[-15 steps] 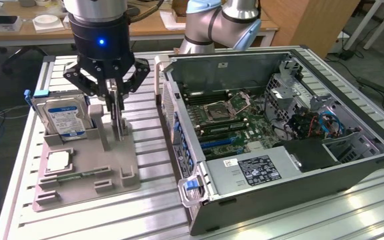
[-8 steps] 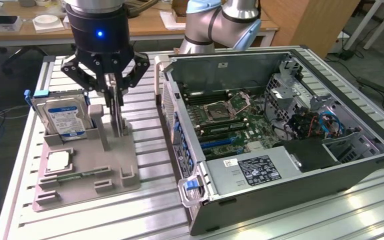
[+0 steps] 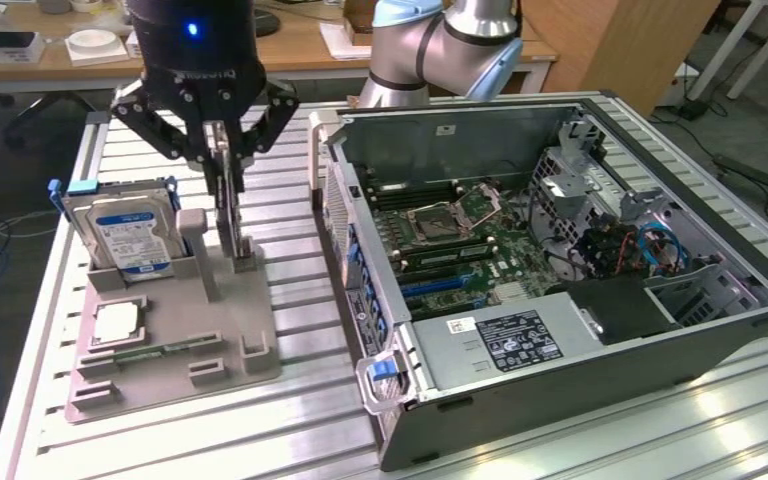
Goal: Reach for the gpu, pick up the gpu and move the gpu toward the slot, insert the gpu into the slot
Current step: 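Pick up the gpu and move the gpu toward the slot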
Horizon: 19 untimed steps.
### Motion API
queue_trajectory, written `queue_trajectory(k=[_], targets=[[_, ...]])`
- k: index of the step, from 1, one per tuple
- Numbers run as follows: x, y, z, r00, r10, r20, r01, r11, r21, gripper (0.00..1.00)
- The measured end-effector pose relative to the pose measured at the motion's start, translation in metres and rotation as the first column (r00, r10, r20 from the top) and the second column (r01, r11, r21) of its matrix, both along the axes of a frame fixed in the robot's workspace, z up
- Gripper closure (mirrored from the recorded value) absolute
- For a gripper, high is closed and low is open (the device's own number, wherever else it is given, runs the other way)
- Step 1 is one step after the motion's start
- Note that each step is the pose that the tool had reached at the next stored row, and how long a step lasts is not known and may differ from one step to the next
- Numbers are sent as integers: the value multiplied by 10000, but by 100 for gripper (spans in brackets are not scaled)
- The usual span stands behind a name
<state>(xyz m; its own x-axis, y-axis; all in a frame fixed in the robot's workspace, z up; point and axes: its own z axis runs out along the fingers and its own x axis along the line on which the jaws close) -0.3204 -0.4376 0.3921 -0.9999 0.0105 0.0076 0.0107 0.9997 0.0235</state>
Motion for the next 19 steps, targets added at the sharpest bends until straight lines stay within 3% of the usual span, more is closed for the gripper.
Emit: queue_trajectory(k=[10, 19], targets=[[0, 0, 398, 10000, -18, 0, 18, 10000, -4, 74], [6, 5, 422, 9996, -287, 3, 287, 9996, -7, 74]])
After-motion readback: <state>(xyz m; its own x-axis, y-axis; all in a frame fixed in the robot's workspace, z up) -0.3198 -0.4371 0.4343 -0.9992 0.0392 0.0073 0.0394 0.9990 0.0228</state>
